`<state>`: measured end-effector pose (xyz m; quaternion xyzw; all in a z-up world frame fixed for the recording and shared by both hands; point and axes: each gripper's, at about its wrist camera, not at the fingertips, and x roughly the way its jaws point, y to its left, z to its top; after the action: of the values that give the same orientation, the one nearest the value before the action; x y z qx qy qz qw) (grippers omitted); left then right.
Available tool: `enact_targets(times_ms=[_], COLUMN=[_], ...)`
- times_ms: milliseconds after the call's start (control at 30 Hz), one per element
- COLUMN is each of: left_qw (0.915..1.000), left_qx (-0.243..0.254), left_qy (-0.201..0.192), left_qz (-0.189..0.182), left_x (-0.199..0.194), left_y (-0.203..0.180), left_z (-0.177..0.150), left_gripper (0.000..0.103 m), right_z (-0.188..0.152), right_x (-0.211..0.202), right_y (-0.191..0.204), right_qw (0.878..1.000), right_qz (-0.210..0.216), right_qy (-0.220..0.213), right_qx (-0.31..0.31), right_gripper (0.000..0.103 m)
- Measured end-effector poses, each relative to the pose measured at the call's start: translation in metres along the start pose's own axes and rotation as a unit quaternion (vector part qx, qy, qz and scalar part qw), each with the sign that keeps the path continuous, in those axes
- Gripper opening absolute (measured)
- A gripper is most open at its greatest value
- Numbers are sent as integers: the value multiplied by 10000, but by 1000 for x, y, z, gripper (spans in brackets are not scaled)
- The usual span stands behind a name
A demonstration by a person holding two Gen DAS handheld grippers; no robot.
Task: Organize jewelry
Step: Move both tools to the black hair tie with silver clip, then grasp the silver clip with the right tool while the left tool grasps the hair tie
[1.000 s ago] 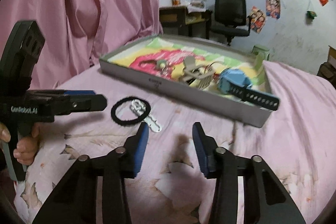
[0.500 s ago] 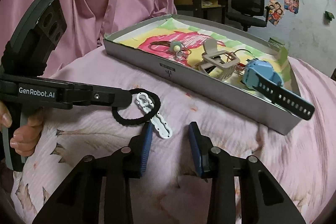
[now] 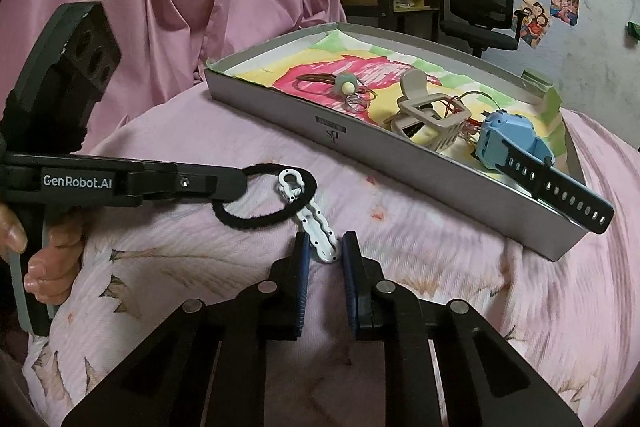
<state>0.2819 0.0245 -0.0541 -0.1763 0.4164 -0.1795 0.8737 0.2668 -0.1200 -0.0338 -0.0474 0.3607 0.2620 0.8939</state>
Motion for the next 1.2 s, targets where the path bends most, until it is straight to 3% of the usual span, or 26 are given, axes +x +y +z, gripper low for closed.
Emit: enact_targets(times_ms=[400, 733, 967, 1200], left_qw=[9928, 9862, 9742, 9564], left_qx=[-194, -34, 509, 901], left_qy=[-940, -1261, -1736, -2286], left_qz=[723, 1073, 1349, 1576], left_x=[-36, -51, -69, -82], left_y=[0, -8, -34, -63], left_z=[-15, -16, -11, 8], left_gripper=[6, 6, 6, 6], right_z=[-4, -6, -1, 13], right_x=[-13, -19, -43, -68], right_y=[1, -6, -13, -19], right_qw=[9992, 9981, 9922, 9784], right_qz=[-241, -188, -273, -494], right_qy=[-116, -307, -978, -1800], right_qx=[282, 503, 728, 886], right_gripper=[10, 10, 10, 10])
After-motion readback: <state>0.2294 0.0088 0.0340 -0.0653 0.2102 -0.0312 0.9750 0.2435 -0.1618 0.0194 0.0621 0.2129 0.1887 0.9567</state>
